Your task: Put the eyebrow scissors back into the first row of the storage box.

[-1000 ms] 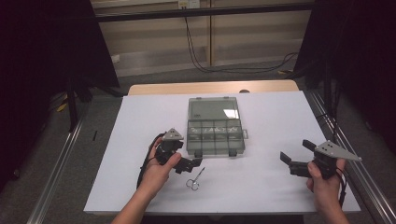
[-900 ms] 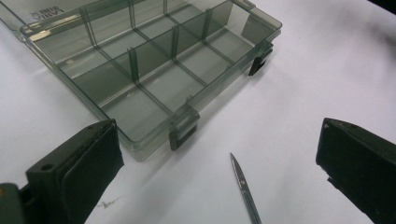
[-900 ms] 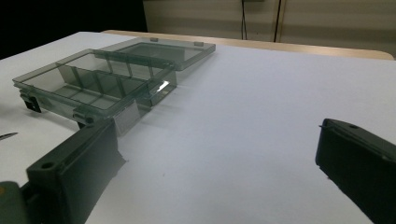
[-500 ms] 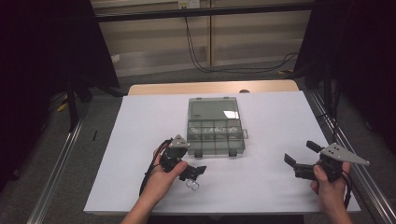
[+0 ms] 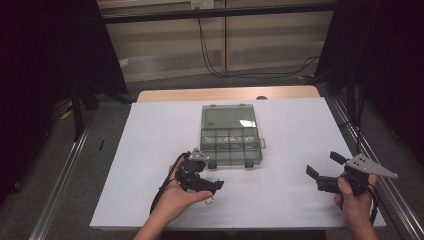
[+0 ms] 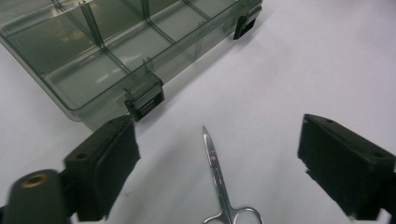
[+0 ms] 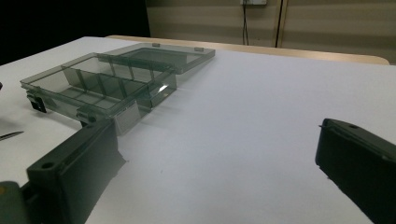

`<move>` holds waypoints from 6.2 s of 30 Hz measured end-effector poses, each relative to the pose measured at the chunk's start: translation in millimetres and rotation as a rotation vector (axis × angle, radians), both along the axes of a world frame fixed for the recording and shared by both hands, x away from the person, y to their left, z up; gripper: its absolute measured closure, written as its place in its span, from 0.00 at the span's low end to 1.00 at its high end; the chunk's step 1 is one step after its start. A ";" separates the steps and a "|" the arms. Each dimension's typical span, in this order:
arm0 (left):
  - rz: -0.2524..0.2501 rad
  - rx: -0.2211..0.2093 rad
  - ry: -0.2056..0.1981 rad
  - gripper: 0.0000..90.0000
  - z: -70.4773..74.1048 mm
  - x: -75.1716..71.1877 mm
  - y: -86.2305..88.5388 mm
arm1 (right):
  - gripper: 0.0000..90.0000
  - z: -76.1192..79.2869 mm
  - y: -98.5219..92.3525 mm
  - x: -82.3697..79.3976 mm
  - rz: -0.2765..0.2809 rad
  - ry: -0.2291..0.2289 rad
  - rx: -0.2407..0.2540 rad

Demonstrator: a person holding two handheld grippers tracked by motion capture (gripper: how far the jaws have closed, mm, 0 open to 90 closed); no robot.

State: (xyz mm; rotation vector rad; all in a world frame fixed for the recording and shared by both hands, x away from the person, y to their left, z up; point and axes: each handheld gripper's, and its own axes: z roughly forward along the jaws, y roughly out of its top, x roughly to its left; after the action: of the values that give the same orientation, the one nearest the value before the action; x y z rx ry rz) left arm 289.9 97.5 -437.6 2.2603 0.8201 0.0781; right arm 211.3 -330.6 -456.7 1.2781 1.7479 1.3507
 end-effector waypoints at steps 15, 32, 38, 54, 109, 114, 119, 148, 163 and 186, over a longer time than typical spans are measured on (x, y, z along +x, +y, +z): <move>-0.018 0.110 0.055 0.50 -5.3 -6.9 -8.0 | 0.00 -4.0 0.5 -0.3 0.009 -0.002 -0.013; 0.018 0.245 0.057 0.73 -16.3 -12.6 -21.6 | 0.00 -6.4 1.6 0.8 0.012 -0.001 -0.017; 0.034 0.275 0.042 0.80 -16.1 -14.8 -24.4 | 0.00 -6.9 1.1 0.9 0.006 0.007 -0.013; -0.006 0.209 0.066 0.97 -8.9 -11.0 -18.7 | 0.00 -7.4 0.4 1.0 0.003 0.005 -0.021; -0.050 0.150 0.092 0.99 7.4 7.5 -19.2 | 0.00 -8.4 3.8 0.3 0.014 0.002 -0.026; -0.058 0.150 0.076 0.99 18.2 14.0 -22.0 | 0.00 -8.2 5.0 -0.3 0.011 0.002 -0.025; -0.066 0.146 0.070 0.99 25.6 22.8 -24.0 | 0.00 -8.1 4.0 -0.4 0.015 -0.002 -0.026; -0.048 0.073 0.078 0.99 44.1 59.6 -21.9 | 0.00 -9.1 5.9 -0.6 0.026 0.005 -0.026; -0.052 0.053 0.074 0.99 56.1 75.8 -27.8 | 0.00 -9.7 5.7 -0.4 0.027 0.004 -0.031; -0.036 0.041 0.063 0.99 57.4 105.1 -32.8 | 0.00 -9.5 5.4 -1.0 0.026 0.008 -0.029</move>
State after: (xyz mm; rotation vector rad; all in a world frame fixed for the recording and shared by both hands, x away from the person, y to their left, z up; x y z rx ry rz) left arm 395.0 64.7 -380.2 2.3250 0.8172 0.0074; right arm 210.3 -325.3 -466.2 1.2505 1.7890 1.3314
